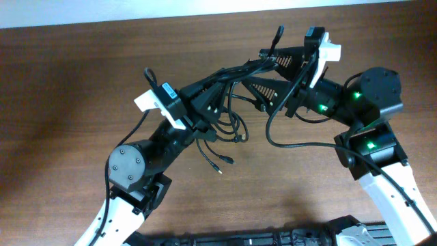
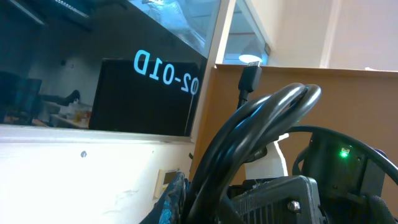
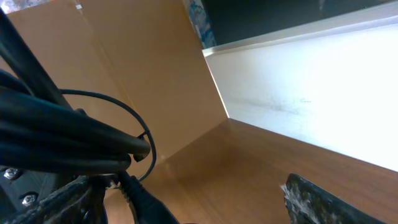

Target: Untangle cables

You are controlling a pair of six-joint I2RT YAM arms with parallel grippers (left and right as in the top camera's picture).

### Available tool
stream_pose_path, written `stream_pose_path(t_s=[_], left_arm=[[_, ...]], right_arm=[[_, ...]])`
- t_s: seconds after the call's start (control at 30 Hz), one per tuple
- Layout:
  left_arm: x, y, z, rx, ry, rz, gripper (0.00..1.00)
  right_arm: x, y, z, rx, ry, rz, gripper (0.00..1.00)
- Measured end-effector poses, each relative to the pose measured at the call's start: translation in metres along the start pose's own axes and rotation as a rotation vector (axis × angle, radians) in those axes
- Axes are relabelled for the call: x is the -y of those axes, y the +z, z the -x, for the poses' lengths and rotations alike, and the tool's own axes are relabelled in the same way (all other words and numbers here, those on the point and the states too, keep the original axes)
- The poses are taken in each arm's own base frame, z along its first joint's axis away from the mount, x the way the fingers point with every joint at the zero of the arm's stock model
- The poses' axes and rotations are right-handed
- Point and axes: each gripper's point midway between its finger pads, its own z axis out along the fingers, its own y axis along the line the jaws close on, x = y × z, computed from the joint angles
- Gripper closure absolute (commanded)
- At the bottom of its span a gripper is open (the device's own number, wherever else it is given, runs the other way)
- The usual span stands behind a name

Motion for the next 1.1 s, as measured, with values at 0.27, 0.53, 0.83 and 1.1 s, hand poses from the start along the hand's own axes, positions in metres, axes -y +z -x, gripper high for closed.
stream_pose_path(t_s=[0.27,0.53,0.83,1.1], left_arm=[[0.009,-0.001,0.001,-0.007,0.024,-0.066,1.0],[0.027,-0.004,0.004,-0.003,0.063,-0.178,1.0],[0.042,-0.009,-0.002,-0.043,0.083,-0.289,1.0],[0.062,-0.015,-0.007,-0.067,0.094,-0.406,1.0]], right_arm=[[-0.003,-0.002,0.002,0.006,-0.02,0.002,0.1],[-0.009,-0.005,0.006,0.017,-0.034,0.008,0.1],[-0.011,-0.006,0.007,0.019,-0.041,0.012,0.1],[-0.004,-0.004,0.001,0.003,0.004,-0.02,0.1]])
